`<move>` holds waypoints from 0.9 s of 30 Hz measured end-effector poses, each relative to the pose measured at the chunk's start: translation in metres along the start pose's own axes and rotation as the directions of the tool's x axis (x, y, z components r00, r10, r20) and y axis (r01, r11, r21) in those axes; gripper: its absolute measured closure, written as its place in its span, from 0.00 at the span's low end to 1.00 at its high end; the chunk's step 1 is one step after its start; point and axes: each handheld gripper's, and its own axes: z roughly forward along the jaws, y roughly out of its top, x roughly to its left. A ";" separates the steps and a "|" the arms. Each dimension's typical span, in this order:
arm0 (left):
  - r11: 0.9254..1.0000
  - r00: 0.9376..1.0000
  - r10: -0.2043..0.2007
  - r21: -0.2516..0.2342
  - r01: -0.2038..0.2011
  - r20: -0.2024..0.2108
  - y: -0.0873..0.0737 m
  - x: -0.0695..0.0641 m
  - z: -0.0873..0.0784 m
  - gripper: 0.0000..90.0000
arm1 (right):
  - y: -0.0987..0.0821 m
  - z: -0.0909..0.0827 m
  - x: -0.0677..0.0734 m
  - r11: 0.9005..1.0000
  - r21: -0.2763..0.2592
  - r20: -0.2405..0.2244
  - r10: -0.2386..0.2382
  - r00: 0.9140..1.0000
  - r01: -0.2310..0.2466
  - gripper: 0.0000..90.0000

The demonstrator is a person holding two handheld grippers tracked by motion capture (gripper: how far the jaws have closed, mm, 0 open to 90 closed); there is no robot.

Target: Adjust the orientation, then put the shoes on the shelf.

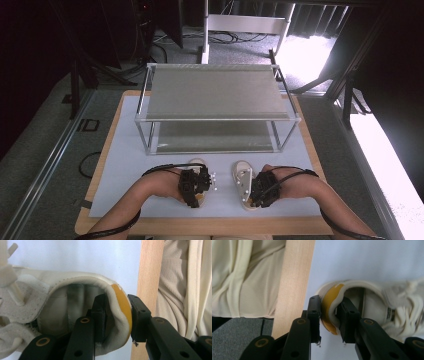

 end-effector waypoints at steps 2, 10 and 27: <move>1.000 1.000 0.001 -0.004 -0.001 0.014 0.000 0.000 0.000 0.82 | 0.001 0.000 0.001 1.000 0.008 -0.001 0.001 1.000 -0.001 0.82; 0.998 0.999 0.044 -0.035 -0.044 -0.007 0.002 0.002 -0.007 0.88 | 0.001 -0.003 0.001 1.000 0.009 0.025 -0.019 1.000 0.019 0.82; 0.984 0.979 0.151 -0.069 -0.162 -0.140 0.010 0.017 -0.023 0.87 | 0.007 -0.014 -0.023 0.998 0.042 0.115 -0.043 0.992 0.038 0.82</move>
